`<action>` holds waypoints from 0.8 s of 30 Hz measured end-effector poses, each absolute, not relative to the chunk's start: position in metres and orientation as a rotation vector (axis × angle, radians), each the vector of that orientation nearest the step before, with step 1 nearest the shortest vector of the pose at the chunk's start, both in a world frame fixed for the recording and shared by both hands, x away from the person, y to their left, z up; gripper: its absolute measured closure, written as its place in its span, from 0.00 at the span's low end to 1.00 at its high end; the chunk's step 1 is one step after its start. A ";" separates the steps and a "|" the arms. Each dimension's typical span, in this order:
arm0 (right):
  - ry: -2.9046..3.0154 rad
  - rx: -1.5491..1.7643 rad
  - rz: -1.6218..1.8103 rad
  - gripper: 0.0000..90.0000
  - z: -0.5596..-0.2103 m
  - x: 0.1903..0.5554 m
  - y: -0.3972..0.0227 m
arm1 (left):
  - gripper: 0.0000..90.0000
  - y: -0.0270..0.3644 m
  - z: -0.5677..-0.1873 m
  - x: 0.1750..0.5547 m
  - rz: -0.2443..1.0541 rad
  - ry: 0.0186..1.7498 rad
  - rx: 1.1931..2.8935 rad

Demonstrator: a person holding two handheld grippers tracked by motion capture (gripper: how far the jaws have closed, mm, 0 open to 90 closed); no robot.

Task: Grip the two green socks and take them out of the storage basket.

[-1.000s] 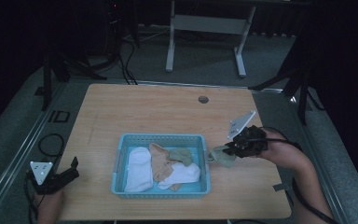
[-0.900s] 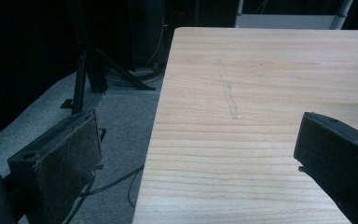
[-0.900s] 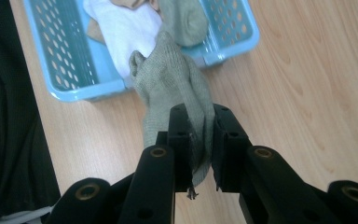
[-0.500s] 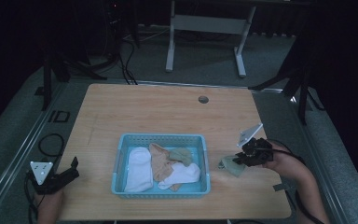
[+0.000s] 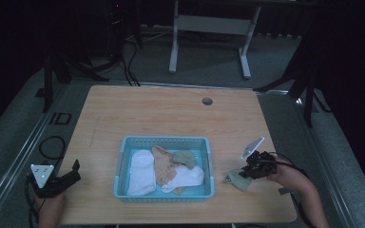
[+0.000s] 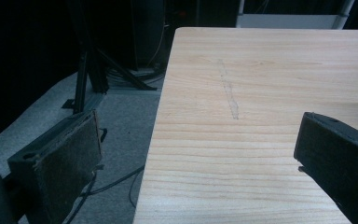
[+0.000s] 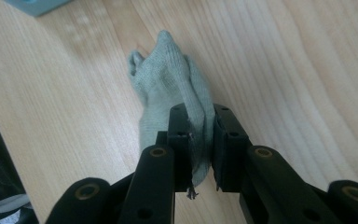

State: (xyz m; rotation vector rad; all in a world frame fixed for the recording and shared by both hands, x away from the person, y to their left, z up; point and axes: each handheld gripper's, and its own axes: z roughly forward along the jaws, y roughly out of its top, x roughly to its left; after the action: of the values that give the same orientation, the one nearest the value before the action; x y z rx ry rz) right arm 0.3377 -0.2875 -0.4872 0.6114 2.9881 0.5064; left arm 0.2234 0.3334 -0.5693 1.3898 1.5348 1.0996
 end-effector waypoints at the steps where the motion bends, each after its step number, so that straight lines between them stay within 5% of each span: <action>1: 2.991 0.627 0.500 0.88 -0.492 0.339 -0.289 | 0.00 0.333 -0.569 0.223 1.101 1.535 1.389; 16: 3.019 0.713 0.425 0.85 -0.509 0.345 -0.292 | 0.00 0.334 -0.569 0.224 1.098 1.538 1.390; 24: 2.965 0.718 0.407 0.70 -0.487 0.348 -0.291 | 0.00 0.334 -0.569 0.223 1.099 1.538 1.389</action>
State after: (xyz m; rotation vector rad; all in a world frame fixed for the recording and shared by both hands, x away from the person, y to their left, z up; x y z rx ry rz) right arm 0.3475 -0.2911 -0.4870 0.7178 2.9647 0.4071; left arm 0.2234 0.3337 -0.5693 1.3888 1.5380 1.0985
